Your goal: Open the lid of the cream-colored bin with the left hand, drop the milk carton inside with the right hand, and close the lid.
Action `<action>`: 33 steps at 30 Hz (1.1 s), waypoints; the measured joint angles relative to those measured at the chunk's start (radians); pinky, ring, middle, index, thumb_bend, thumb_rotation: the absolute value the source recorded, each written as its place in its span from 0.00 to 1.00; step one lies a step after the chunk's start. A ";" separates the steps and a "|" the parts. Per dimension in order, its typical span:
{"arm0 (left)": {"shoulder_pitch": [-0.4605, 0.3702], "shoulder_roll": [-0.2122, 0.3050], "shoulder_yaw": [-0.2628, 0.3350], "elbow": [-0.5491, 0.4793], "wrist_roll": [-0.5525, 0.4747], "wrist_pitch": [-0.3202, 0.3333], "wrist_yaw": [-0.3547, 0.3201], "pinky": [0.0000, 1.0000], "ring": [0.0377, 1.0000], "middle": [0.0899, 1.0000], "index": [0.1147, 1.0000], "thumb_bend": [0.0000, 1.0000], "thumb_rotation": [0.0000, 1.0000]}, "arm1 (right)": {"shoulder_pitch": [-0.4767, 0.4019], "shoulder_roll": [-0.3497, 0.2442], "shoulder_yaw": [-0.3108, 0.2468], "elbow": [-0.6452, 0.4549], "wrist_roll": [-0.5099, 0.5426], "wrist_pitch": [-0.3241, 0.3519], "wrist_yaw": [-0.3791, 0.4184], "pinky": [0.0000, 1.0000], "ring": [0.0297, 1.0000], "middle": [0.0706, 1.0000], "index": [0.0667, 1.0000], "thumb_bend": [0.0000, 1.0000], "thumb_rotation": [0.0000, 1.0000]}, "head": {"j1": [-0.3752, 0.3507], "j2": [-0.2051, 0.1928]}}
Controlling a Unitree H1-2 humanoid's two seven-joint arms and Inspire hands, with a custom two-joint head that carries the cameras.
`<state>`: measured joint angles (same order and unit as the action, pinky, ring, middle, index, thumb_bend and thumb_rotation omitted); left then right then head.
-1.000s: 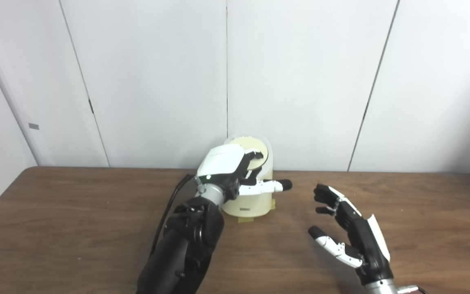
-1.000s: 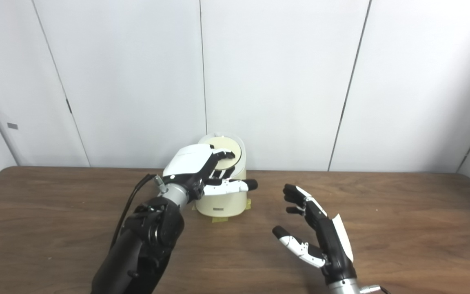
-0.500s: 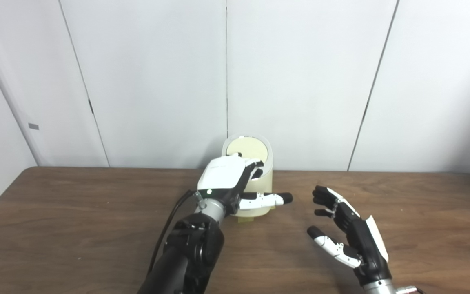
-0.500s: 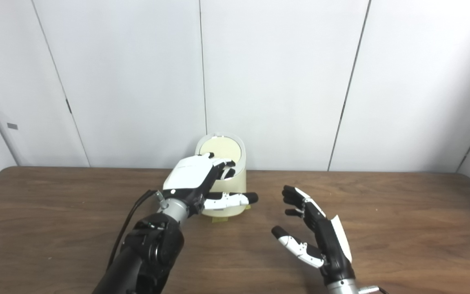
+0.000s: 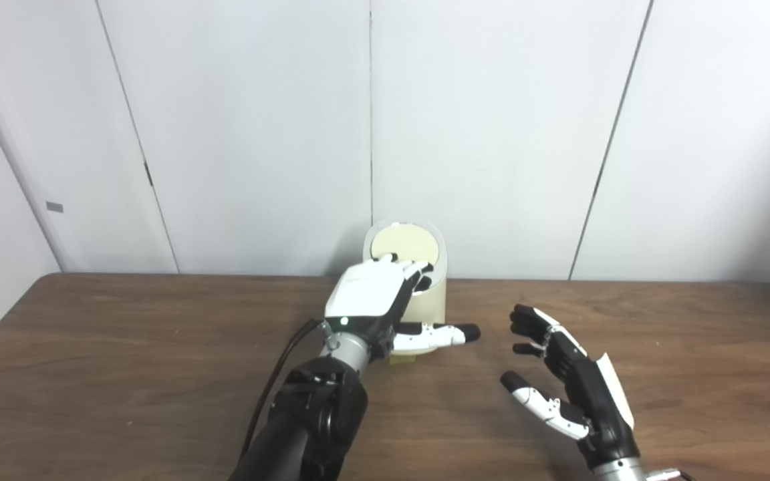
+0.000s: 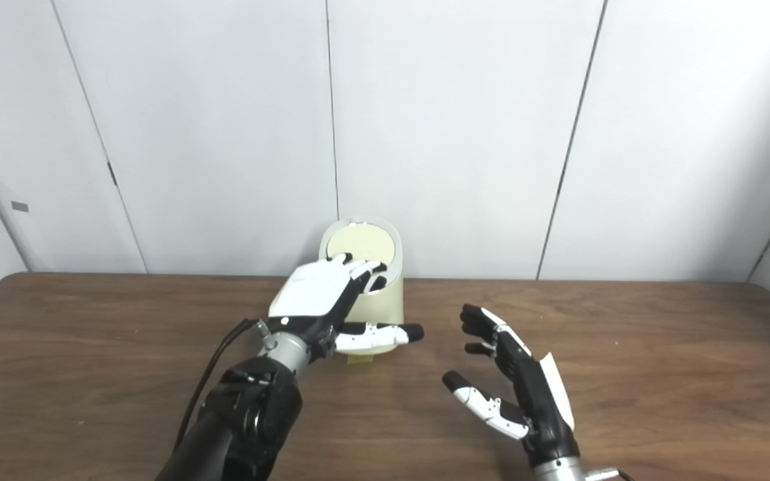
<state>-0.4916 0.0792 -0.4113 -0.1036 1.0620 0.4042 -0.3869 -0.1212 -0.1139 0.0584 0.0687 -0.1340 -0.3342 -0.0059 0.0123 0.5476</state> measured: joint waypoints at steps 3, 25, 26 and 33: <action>0.010 0.000 0.013 0.005 -0.038 -0.030 0.038 1.00 1.00 1.00 1.00 0.82 0.90 | 0.002 -0.002 0.000 -0.002 -0.009 0.011 0.002 0.73 0.82 0.82 0.84 0.40 0.45 | -0.002 0.000; 0.244 -0.027 0.175 0.031 -0.358 -0.539 0.697 0.69 0.80 0.81 0.79 0.27 0.70 | 0.007 -0.008 0.006 -0.007 -0.001 0.013 0.040 0.71 0.81 0.83 0.84 0.42 0.50 | -0.014 -0.009; 0.252 -0.025 0.191 0.031 -0.397 -0.575 0.703 0.67 0.78 0.79 0.78 0.26 0.65 | 0.008 -0.007 0.005 -0.009 -0.006 0.013 0.039 0.70 0.81 0.83 0.84 0.42 0.48 | -0.014 -0.009; 0.342 -0.035 0.267 0.031 -0.487 -0.723 0.769 0.62 0.73 0.73 0.71 0.20 0.59 | 0.013 0.013 -0.009 -0.023 -0.092 -0.011 -0.039 0.66 0.76 0.78 0.79 0.32 0.39 | -0.017 -0.011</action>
<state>-0.1497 0.0445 -0.1444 -0.0721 0.5747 -0.3191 0.3823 -0.1080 -0.1011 0.0498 0.0456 -0.2263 -0.3456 -0.0452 -0.0046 0.5369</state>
